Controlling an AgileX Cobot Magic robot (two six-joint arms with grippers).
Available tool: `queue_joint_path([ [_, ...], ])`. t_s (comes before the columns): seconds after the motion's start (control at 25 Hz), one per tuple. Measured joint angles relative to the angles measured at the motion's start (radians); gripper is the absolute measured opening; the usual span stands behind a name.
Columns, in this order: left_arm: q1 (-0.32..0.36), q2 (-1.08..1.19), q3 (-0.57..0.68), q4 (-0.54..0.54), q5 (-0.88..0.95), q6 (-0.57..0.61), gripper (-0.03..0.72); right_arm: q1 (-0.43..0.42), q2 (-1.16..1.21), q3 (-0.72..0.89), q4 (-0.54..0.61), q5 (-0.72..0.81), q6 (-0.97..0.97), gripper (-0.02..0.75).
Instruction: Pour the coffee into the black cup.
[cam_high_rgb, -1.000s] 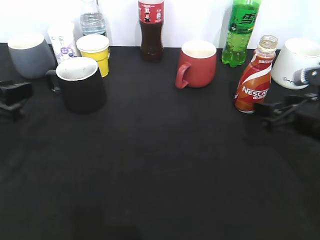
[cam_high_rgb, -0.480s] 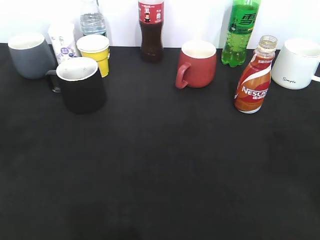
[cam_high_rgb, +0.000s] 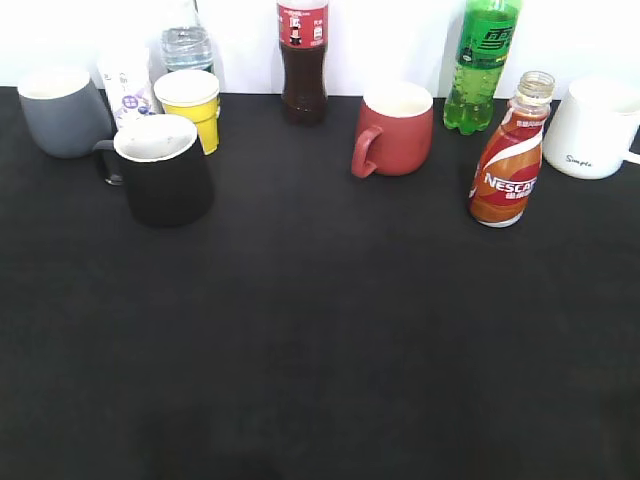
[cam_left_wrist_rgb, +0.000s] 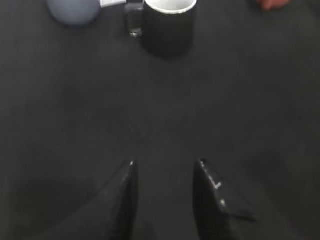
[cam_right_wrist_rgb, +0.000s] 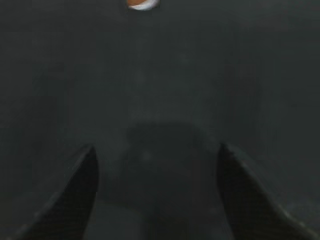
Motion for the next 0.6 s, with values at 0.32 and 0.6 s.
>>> queue_joint_path([
  [0.32,0.0,-0.01,0.03,0.0,0.077,0.001,0.276,0.0,-0.003,0.019,-0.066,0.019,0.032,0.563],
  [0.6,0.0,-0.01,0.03,0.0,0.077,0.001,0.267,0.0,-0.003,0.019,-0.051,0.019,0.033,0.556],
])
